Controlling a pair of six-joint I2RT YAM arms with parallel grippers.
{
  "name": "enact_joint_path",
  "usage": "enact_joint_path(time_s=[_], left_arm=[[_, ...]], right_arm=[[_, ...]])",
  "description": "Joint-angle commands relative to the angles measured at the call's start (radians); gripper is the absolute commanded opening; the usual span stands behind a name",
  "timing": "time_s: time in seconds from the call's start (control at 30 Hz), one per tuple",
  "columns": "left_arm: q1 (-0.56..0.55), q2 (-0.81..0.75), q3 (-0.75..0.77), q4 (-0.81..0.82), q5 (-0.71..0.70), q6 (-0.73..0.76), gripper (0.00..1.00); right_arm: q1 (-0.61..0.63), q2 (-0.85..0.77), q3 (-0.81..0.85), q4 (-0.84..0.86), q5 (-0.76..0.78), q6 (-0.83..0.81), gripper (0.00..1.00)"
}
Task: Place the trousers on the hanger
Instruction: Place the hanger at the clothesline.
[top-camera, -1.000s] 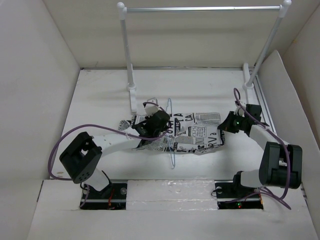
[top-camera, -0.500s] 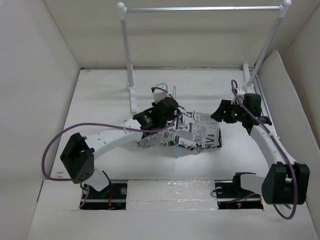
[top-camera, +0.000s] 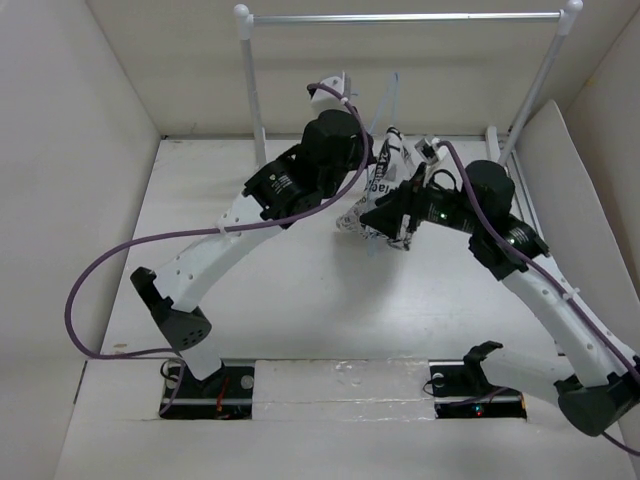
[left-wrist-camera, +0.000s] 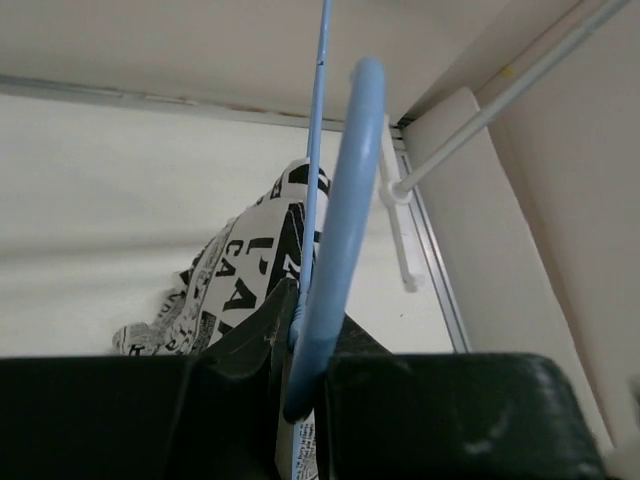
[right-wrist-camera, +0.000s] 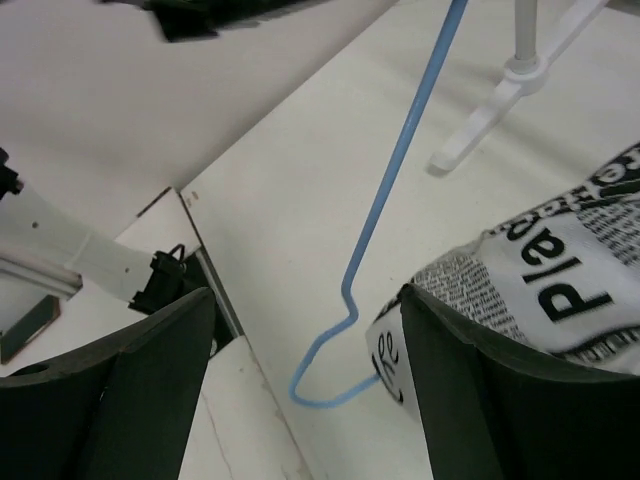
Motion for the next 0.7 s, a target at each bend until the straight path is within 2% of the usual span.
enact_joint_path(time_s=[0.0,0.03,0.17,0.2,0.27,0.3,0.4,0.57,0.67], left_arm=[[-0.010,0.013,0.127,0.014,0.036,0.026,0.00],[-0.010,0.014,0.135,0.017,0.050,0.023,0.00],[-0.010,0.026,0.158,0.022,0.076,0.021,0.00],[-0.010,0.036,0.167,0.016,0.076,0.024,0.00],[-0.010,0.048,0.192,-0.009,0.076,0.032,0.00],[-0.010,0.053,0.197,-0.015,0.074,0.035,0.00],[-0.010,0.059,0.175,-0.015,0.053,0.049,0.00],[0.011,0.069,0.157,0.003,0.071,0.044,0.00],[0.024,0.095,0.212,0.002,0.097,0.044,0.00]], right_arm=[[0.026,0.076,0.057,0.072,0.025,0.047,0.79],[0.026,0.087,0.057,0.088,0.040,0.055,0.78],[0.045,0.126,0.052,0.149,0.053,0.085,0.61],[0.045,0.130,0.046,0.161,0.053,0.105,0.43],[0.063,0.124,0.029,0.178,0.057,0.119,0.31],[0.063,0.117,0.022,0.181,0.068,0.133,0.16],[0.063,0.090,-0.018,0.220,0.070,0.185,0.00],[0.036,0.084,-0.047,0.351,-0.004,0.277,0.00],[0.013,0.122,-0.029,0.431,-0.071,0.351,0.00]])
